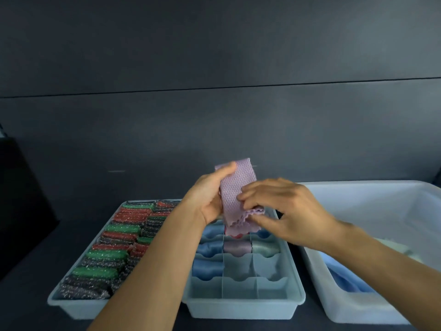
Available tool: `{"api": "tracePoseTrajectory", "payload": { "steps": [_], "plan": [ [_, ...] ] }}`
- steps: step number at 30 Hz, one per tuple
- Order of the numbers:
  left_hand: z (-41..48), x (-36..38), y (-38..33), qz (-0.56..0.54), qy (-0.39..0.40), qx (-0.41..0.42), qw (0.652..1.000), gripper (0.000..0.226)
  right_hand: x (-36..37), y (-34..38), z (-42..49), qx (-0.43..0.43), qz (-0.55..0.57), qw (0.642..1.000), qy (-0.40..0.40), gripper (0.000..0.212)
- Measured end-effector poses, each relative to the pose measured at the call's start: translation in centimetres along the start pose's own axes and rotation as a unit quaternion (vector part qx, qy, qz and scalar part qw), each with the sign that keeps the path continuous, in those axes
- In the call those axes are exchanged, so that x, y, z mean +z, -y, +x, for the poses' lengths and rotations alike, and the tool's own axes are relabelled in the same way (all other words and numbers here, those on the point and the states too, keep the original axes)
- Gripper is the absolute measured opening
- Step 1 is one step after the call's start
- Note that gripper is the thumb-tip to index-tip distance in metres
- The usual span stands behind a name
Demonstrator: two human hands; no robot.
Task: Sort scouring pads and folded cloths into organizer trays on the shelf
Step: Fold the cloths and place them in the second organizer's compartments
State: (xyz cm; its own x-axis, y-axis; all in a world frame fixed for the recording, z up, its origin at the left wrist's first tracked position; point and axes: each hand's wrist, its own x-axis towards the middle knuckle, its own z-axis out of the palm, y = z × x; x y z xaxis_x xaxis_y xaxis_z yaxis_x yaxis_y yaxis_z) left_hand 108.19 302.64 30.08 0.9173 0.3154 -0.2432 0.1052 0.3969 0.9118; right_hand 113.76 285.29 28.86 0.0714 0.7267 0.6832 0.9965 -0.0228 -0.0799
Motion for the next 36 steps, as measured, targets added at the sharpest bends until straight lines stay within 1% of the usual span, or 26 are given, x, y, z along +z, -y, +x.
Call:
{"api": "tracePoseTrajectory", "payload": {
  "steps": [1, 2, 4, 5, 6, 7, 8, 9, 10, 11, 12, 13, 14, 15, 17, 18, 19, 20, 22, 25, 28, 29, 31, 33, 34, 36],
  "plan": [
    [0.2, -0.2, 0.1, 0.012, -0.012, 0.012, 1.000, 0.038, 0.1, -0.1, -0.2, -0.014, -0.005, 1.000, 0.014, 0.019],
    [0.4, -0.4, 0.2, 0.014, -0.024, 0.021, 0.999, 0.035, 0.2, -0.2, -0.5, -0.029, -0.017, 0.999, 0.032, 0.033],
    [0.6, -0.8, 0.3, -0.008, -0.025, 0.020, 0.999, 0.035, 0.1, -0.9, -0.9, -0.055, -0.092, 0.992, 0.066, 0.067],
    [0.5, -0.9, 0.3, -0.028, -0.015, 0.018, 0.999, 0.037, 0.1, -1.4, -0.8, -0.063, -0.142, 0.986, 0.066, 0.079],
    [0.3, -0.9, 0.3, -0.047, -0.001, 0.014, 0.999, 0.040, 0.3, -1.8, -0.7, -0.061, -0.176, 0.981, 0.060, 0.083],
    [0.4, -0.8, 0.6, -0.058, 0.008, 0.008, 0.998, 0.043, 0.6, -2.0, -0.5, -0.051, -0.190, 0.979, 0.045, 0.080],
    [0.3, -0.7, 0.9, -0.064, 0.024, 0.000, 0.998, 0.044, 1.0, -2.1, -0.3, -0.038, -0.177, 0.983, 0.020, 0.067],
    [0.5, -0.7, 1.5, -0.065, 0.033, -0.004, 0.997, 0.042, 1.4, -2.0, -0.1, -0.024, -0.144, 0.989, -0.013, 0.050],
    [0.5, -0.6, 2.0, -0.061, 0.039, -0.004, 0.997, 0.040, 1.6, -1.7, 0.1, -0.002, -0.092, 0.994, -0.050, 0.034],
    [0.7, -0.6, 2.5, -0.058, 0.038, -0.001, 0.998, 0.042, 1.7, -1.3, 0.2, 0.040, -0.021, 0.996, -0.081, 0.024],
    [0.9, -0.8, 3.0, -0.051, 0.032, 0.005, 0.998, 0.050, 1.6, -0.8, 0.4, 0.105, 0.071, 0.987, -0.098, 0.019],
    [1.2, -1.0, 3.4, -0.034, 0.023, 0.011, 0.999, 0.063, 1.6, -0.6, 0.6, 0.179, 0.179, 0.962, -0.103, 0.015],
    [1.1, -1.3, 3.6, -0.019, 0.027, 0.015, 0.999, 0.076, 1.6, -0.6, 0.8, 0.247, 0.272, 0.924, -0.107, 0.012],
    [1.0, -1.5, 3.8, -0.009, 0.048, 0.016, 0.999, 0.089, 1.7, -0.8, 0.9, 0.307, 0.325, 0.887, -0.117, 0.019],
    [0.3, -1.3, 3.9, 0.002, 0.096, 0.028, 0.995, 0.103, 1.8, -1.1, 0.9, 0.378, 0.367, 0.842, -0.116, 0.029],
    [-0.2, -1.0, 3.8, 0.025, 0.099, 0.047, 0.994, 0.101, 1.8, -1.1, 1.0, 0.394, 0.376, 0.831, -0.112, 0.027],
    [-0.6, -0.7, 3.9, 0.058, 0.089, 0.076, 0.991, 0.090, 1.9, -0.9, 1.0, 0.403, 0.381, 0.825, -0.107, 0.025],
    [-1.2, -0.3, 3.8, 0.090, 0.078, 0.107, 0.987, 0.073, 2.0, -0.8, 1.1, 0.408, 0.386, 0.821, -0.105, 0.023],
    [-1.7, 0.2, 3.7, 0.116, 0.028, 0.159, 0.980, 0.043, 2.0, -0.6, 1.1, 0.413, 0.396, 0.814, -0.102, 0.023],
    [-1.8, 0.1, 3.6, 0.095, -0.003, 0.218, 0.971, 0.026, 1.9, -0.4, 1.0, 0.397, 0.437, 0.800, -0.109, 0.015],
    [-1.9, 0.0, 3.4, 0.107, 0.026, 0.246, 0.963, 0.009, 1.7, 0.0, 0.9, 0.374, 0.494, 0.775, -0.128, 0.018],
    [-2.0, 0.0, 3.4, 0.109, 0.029, 0.246, 0.963, 0.019, 1.6, 0.0, 0.9, 0.375, 0.500, 0.768, -0.139, 0.019],
    [-2.2, -0.1, 3.3, 0.083, 0.035, 0.224, 0.970, 0.036, 1.7, 0.0, 0.9, 0.379, 0.484, 0.775, -0.150, 0.037],
    [-2.5, -0.1, 3.1, 0.057, 0.044, 0.181, 0.981, 0.031, 1.6, -0.1, 0.7, 0.373, 0.445, 0.800, -0.153, 0.051],
    [-2.7, -0.1, 2.9, 0.059, 0.056, 0.150, 0.985, 0.033, 1.4, -0.1, 0.7, 0.363, 0.424, 0.815, -0.153, 0.052],
    [-2.8, -0.6, 2.9, 0.109, 0.078, 0.099, 0.986, 0.053, 1.2, 0.0, 0.7, 0.349, 0.387, 0.843, -0.134, 0.051]
  ]
}}
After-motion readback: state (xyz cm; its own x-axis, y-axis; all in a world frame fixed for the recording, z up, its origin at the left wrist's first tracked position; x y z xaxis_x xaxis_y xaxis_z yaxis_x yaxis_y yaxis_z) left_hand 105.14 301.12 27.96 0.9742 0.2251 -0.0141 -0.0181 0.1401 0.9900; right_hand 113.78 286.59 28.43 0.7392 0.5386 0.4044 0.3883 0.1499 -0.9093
